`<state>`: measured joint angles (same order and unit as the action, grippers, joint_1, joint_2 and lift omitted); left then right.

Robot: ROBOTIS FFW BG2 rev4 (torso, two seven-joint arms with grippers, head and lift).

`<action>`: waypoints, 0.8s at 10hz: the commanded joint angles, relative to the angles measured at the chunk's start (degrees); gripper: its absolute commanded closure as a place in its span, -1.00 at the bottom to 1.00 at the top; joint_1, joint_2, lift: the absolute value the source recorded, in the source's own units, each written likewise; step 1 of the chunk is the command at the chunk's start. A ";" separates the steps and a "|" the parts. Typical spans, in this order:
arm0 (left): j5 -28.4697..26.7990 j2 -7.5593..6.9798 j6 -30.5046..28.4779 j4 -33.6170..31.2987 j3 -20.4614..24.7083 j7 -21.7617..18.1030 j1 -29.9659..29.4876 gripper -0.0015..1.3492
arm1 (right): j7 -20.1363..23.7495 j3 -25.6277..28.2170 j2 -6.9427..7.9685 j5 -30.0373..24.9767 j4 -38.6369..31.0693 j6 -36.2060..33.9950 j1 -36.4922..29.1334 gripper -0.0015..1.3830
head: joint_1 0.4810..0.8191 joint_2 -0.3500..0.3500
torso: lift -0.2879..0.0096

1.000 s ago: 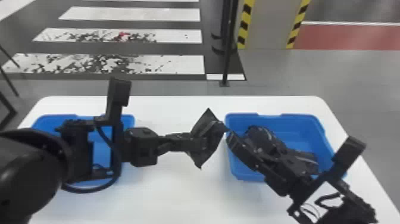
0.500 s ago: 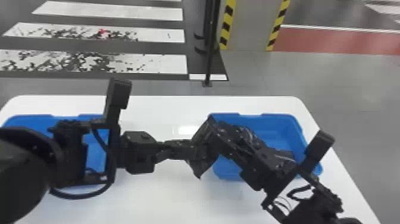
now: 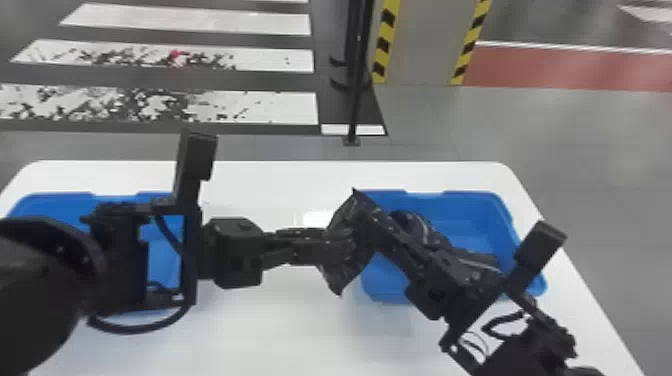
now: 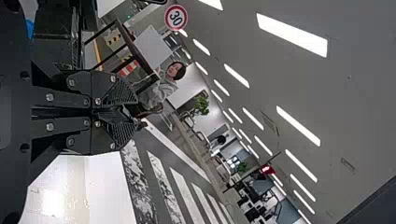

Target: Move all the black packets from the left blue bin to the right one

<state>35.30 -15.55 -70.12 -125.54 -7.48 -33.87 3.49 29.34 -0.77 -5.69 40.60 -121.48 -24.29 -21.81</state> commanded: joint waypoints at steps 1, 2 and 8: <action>0.69 0.70 0.10 0.18 1.99 0.12 -2.08 -0.33 | -0.07 1.22 0.06 1.11 1.60 -0.03 1.15 0.84 | 0.27 -0.27 | -0.10; 1.38 1.14 0.66 0.04 3.14 0.03 -3.77 -0.66 | -0.07 2.94 -0.20 0.88 3.57 -0.03 2.69 0.84 | 0.27 -0.27 | -0.10; 2.64 3.69 7.27 -7.98 11.82 -0.93 -13.33 -0.73 | -0.86 17.79 -1.43 -8.61 19.18 -1.16 14.65 0.73 | 0.27 -0.64 | -0.10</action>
<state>38.29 -12.13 -63.70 -132.75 3.52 -34.79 -8.97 28.45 15.79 -7.00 32.94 -103.34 -24.95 -7.79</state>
